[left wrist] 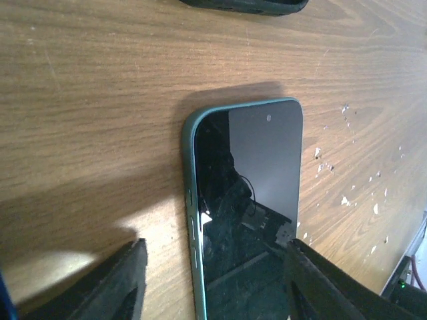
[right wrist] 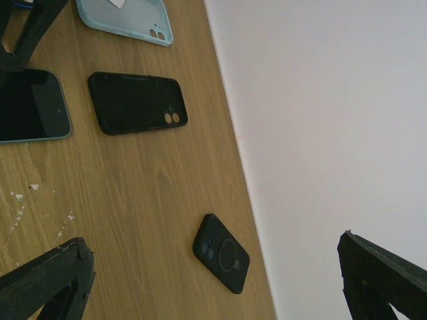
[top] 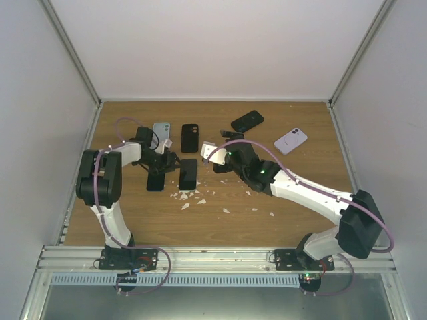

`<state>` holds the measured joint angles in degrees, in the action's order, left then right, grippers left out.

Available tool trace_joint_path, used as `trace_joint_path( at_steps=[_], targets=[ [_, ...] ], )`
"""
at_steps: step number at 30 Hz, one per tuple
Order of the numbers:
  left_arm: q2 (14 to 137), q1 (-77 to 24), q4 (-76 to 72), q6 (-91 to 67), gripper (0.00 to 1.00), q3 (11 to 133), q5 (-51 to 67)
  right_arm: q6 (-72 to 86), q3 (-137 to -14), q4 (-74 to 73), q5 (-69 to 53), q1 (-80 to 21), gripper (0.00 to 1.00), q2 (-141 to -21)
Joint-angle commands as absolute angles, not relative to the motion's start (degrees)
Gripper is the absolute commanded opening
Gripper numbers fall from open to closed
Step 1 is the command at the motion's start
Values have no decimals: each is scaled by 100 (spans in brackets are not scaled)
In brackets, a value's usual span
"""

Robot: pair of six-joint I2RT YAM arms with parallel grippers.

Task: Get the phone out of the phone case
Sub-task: Place the phone at the center of the board, then adjust the phone at the center of the board.

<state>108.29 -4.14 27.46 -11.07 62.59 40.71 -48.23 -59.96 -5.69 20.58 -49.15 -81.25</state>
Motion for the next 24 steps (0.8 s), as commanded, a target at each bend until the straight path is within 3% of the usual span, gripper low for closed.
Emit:
trace_joint_path(
  at_steps=[1,10,24],
  targets=[
    [10470,-393,2664,-1061,62,6139,3929,-4606,-6228,-573,2020,-4861,100,-8226],
    [9859,-403,2636,-1028,98,6361,4167,-3211,-6905,-917,1340,-4259,99,-8329],
    [9363,-452,2602,-1002,99,6557,3987,-1342,-7209,-1011,465,-2830,100,-8715]
  ],
)
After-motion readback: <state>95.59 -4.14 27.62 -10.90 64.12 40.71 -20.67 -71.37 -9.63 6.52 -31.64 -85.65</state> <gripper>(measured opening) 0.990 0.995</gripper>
